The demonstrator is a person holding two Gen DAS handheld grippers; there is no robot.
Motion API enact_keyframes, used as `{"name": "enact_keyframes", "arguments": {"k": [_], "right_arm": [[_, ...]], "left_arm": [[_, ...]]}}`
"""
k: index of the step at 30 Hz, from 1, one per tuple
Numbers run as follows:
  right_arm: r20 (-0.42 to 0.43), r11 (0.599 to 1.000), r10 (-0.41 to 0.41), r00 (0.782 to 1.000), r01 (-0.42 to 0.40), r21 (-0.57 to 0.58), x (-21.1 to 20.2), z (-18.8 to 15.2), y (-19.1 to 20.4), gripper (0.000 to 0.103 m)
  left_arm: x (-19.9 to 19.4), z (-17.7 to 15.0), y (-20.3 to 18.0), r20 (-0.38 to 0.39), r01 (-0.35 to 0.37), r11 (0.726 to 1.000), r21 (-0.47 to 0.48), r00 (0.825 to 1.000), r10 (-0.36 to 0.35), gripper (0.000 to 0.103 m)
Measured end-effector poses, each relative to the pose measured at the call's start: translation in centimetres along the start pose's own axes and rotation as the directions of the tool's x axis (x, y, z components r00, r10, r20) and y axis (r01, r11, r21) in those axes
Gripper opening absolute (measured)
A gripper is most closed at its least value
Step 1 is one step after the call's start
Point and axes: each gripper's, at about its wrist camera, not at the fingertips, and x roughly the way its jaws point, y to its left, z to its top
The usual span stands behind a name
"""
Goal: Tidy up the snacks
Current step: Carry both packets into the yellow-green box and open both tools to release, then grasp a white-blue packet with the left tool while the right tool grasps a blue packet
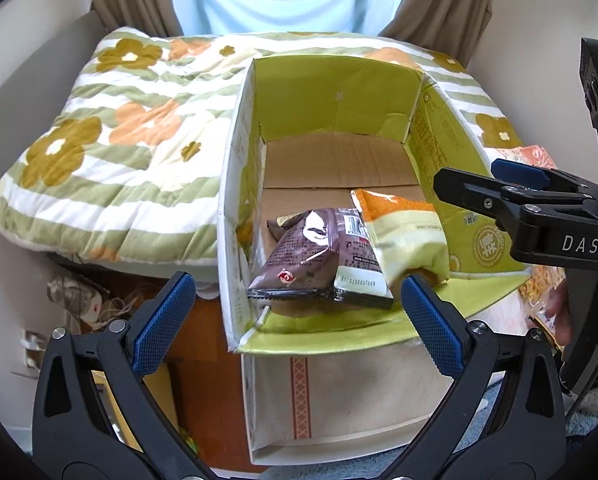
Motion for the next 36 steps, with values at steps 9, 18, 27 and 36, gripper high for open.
{"name": "enact_keyframes", "arguments": {"k": [9,18,27,36], "right_arm": [[0.058,0.999,-0.050,0.997,0.049,0.019,-3.2,-1.0,0.4,0.102],[0.126,0.982,-0.181,0.975,0.171,0.086,-9.1,-2.5,-1.3,0.102],[0.173,0.955,-0.272,0.946,0.244,0.170,-15.1,-5.2,-7.5,0.102],[0.130,0.941,-0.310,0.942,0.285,0.184,-18.1,-8.1,-16.4,0.102]], "left_arm": [[-1.1,0.0,-0.8,0.027,0.056,0.997,0.059,0.998,-0.058,0.102],[-2.3,1.7,-3.8,0.074,0.155,0.979,0.129,0.983,-0.166,0.102],[-2.8,4.6,-12.5,0.081,0.236,0.946,0.220,0.962,-0.259,0.102],[0.2,7.4,-25.1,0.008,0.313,0.913,0.263,0.945,-0.327,0.102]]}}
